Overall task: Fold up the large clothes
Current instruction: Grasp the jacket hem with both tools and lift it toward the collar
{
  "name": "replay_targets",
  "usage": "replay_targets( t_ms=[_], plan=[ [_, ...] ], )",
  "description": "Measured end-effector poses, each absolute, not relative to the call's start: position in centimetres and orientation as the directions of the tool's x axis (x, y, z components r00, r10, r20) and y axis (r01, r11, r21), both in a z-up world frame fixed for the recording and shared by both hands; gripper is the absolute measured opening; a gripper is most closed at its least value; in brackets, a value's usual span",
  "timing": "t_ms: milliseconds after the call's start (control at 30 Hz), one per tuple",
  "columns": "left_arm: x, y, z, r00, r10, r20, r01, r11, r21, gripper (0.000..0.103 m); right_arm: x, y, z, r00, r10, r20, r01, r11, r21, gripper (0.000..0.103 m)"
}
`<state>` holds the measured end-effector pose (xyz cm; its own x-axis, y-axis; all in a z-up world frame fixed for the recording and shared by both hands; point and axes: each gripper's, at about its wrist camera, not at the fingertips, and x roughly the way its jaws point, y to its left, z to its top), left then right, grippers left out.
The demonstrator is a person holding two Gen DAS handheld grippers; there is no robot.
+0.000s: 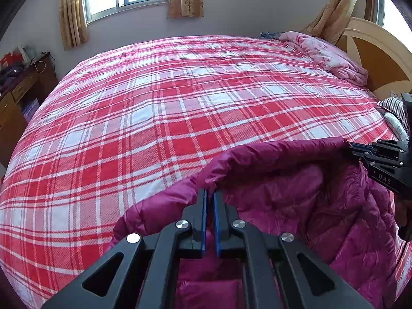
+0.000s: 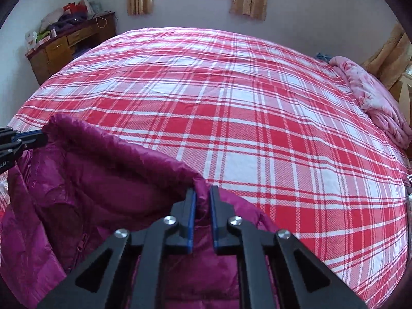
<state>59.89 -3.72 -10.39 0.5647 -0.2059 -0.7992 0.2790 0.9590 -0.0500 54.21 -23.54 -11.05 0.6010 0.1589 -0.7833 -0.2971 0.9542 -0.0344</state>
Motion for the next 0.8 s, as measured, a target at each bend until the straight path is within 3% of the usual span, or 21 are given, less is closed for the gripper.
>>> replay_targets(
  t_ms=[300, 467, 600, 800],
  plan=[
    [56.8, -3.2, -12.9, 0.556, -0.159, -0.816, 0.283, 0.959, 0.005, 0.002, 52.1, -23.4, -14.1, 0.597, 0.112, -0.794, -0.313, 0.944, -0.103, 0.009],
    [55.6, -2.9, -9.0, 0.646, -0.177, -0.743, 0.246, 0.969, -0.017, 0.003, 52.1, -23.4, -14.5, 0.611, 0.102, -0.785, -0.312, 0.943, -0.120, 0.009],
    [57.1, -3.6, -6.6, 0.672, -0.173, -0.720, 0.208, 0.977, -0.040, 0.004, 52.0, -23.3, -15.4, 0.626, 0.101, -0.774, -0.306, 0.944, -0.125, 0.009],
    [61.6, -6.0, -8.5, 0.633, -0.145, -0.761, 0.155, 0.986, -0.060, 0.007, 51.6, -23.9, -16.0, 0.642, 0.134, -0.755, -0.304, 0.948, -0.091, 0.010]
  ],
)
